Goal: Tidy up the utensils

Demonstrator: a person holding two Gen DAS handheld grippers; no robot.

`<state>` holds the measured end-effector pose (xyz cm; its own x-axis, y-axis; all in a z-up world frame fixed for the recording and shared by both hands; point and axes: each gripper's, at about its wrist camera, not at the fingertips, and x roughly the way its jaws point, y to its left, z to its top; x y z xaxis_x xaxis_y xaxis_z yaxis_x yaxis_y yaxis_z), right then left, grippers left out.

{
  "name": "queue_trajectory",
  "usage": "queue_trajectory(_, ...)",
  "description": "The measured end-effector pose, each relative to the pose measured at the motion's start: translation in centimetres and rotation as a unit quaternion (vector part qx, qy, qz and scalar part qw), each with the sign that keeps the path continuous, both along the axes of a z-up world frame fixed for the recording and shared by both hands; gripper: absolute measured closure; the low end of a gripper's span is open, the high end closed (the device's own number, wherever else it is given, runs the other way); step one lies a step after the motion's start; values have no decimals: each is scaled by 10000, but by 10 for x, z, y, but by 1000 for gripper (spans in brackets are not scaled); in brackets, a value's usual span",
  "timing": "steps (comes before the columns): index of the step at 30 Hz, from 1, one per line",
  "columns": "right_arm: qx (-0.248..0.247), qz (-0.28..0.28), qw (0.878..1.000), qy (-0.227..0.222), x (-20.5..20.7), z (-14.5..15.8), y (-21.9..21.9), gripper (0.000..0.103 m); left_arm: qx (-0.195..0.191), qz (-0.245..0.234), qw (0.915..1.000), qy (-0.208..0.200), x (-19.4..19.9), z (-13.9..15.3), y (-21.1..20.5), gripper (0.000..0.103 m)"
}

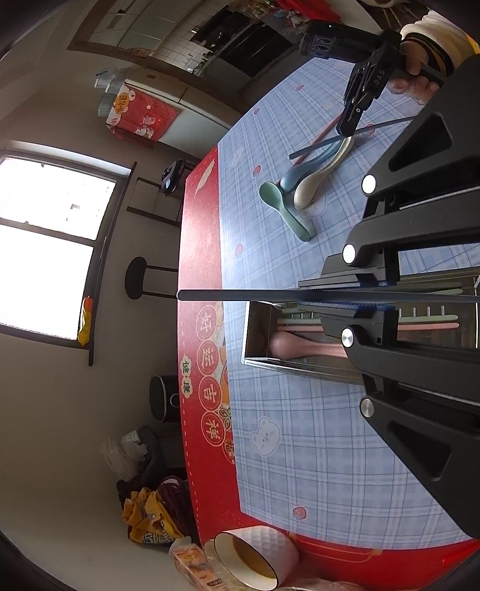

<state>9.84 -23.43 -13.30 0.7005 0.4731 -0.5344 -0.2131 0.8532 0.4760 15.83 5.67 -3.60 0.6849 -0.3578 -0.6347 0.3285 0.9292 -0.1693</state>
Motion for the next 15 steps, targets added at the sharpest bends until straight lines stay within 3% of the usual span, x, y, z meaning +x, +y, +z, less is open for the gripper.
queue_trajectory(9,0,6,10000,27,2,-1,0,97,-49,-28,9993,365,26,-29,-10,97)
queue_trajectory(15,1,0,10000,29,2,-1,0,97,164,-52,9975,691,37,-54,-20,97)
